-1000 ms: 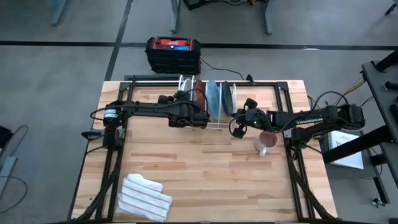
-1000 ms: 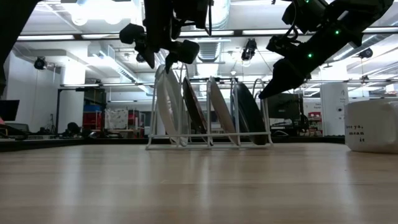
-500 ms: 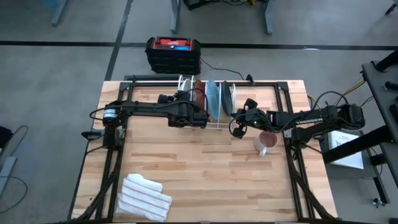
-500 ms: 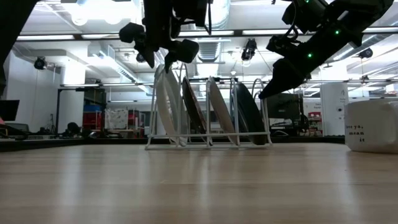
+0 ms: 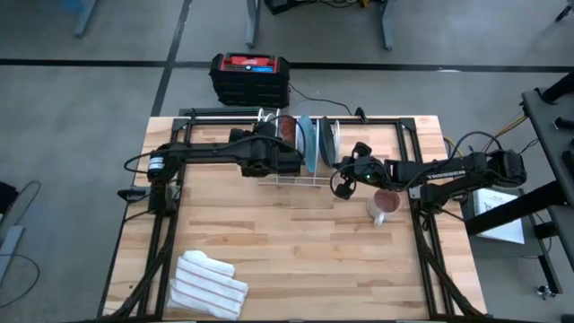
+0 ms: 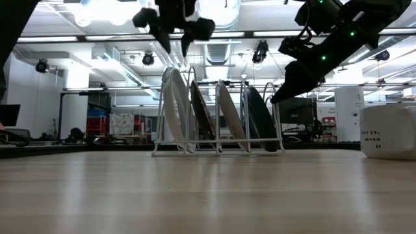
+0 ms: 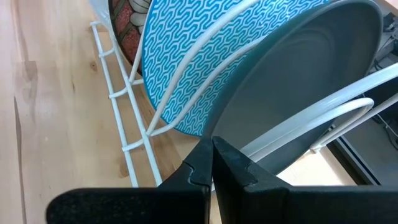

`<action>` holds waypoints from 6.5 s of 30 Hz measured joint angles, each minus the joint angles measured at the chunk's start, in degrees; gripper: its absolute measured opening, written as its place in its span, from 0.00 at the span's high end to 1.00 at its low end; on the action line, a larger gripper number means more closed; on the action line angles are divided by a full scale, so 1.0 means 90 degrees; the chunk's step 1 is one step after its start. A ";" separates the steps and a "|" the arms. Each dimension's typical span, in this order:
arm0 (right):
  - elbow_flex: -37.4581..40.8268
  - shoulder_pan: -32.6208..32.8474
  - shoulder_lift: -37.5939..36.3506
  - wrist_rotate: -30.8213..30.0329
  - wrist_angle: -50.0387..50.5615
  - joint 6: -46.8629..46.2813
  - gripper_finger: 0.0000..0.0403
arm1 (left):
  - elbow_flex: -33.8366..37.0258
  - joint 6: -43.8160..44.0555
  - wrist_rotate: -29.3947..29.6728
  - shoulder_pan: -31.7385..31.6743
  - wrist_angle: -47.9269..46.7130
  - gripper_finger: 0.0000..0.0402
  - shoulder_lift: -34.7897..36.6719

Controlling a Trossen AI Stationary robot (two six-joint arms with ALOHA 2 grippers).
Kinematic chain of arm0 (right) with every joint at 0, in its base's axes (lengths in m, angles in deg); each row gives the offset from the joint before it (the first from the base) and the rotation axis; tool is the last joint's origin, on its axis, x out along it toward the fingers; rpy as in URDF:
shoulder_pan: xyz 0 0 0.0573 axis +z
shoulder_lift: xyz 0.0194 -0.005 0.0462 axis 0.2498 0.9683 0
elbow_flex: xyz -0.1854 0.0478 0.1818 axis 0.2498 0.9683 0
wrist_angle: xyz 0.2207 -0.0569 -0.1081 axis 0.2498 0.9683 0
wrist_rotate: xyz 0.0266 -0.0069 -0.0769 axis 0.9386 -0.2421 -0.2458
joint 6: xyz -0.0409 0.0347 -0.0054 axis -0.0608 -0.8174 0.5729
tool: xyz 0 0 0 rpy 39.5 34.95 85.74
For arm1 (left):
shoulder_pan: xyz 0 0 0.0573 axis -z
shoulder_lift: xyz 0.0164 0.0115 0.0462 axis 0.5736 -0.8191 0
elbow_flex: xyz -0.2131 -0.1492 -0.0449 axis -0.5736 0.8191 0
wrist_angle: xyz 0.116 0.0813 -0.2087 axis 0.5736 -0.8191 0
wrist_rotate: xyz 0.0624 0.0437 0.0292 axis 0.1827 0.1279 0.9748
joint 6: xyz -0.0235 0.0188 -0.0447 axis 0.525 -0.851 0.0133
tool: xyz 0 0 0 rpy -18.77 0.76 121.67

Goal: Sort dishes
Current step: Return to Home Position

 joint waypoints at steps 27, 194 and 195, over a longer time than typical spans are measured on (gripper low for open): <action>-0.0007 0.0307 -0.1530 0.0023 0.1646 -0.0758 1.00 | -0.1099 -0.3059 0.1619 0.2604 -0.0407 0.51 -0.0017; 0.3337 0.2293 -0.6526 0.1287 -0.2286 0.0608 1.00 | 1.1290 -0.8956 -0.2691 -0.5605 1.2573 1.00 0.7813; 0.3337 0.2293 -0.6526 0.1287 -0.2285 0.0607 1.00 | 1.1290 -0.8956 -0.2690 -0.5605 1.2573 1.00 0.7813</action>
